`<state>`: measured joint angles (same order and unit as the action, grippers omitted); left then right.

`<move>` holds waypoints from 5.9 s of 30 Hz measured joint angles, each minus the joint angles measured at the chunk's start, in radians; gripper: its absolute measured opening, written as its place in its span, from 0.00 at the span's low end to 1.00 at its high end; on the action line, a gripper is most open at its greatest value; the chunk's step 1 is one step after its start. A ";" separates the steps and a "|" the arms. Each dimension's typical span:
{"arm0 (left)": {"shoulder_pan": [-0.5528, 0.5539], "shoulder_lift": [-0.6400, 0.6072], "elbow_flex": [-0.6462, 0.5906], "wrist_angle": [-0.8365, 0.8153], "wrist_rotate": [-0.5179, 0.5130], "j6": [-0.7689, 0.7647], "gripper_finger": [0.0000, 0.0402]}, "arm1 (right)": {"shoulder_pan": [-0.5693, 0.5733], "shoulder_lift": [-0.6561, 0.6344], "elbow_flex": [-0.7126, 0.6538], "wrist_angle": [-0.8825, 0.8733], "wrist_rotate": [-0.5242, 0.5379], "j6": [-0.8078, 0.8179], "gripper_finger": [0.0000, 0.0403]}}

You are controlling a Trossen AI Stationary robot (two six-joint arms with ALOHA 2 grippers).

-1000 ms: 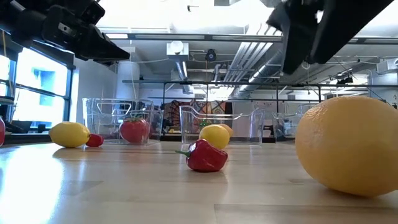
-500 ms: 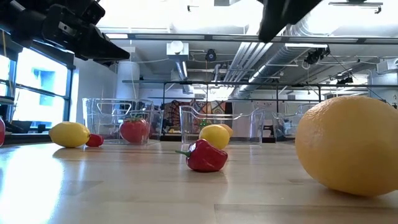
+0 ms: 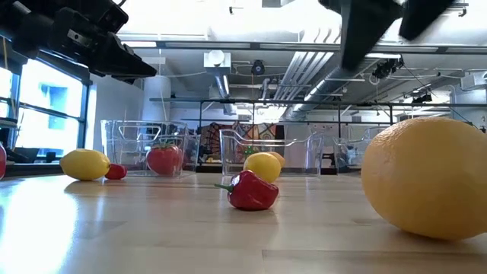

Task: Sort produce into baskets
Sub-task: Put the yellow lemon into the center transparent bin, then put the yellow lemon into center transparent bin

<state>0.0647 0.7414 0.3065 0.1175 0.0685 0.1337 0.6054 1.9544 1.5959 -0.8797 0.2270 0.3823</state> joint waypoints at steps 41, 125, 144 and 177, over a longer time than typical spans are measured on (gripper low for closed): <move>-0.001 0.000 0.000 -0.023 0.000 -0.029 0.00 | -0.057 0.116 0.027 0.057 0.013 0.123 0.63; -0.031 0.000 0.001 0.016 -0.052 -0.079 0.00 | -1.083 0.262 0.665 -0.237 0.003 -0.281 0.49; -0.032 0.000 0.000 0.014 -0.055 -0.112 0.00 | -1.150 0.400 0.664 -0.144 -0.166 0.204 0.49; -0.032 0.000 0.000 0.012 -0.055 -0.106 0.02 | -1.161 0.507 0.729 -0.122 -0.180 0.265 0.69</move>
<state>0.0322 0.7414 0.3069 0.1298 0.0139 0.0273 -0.5552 2.4611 2.3253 -1.0020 0.0475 0.6477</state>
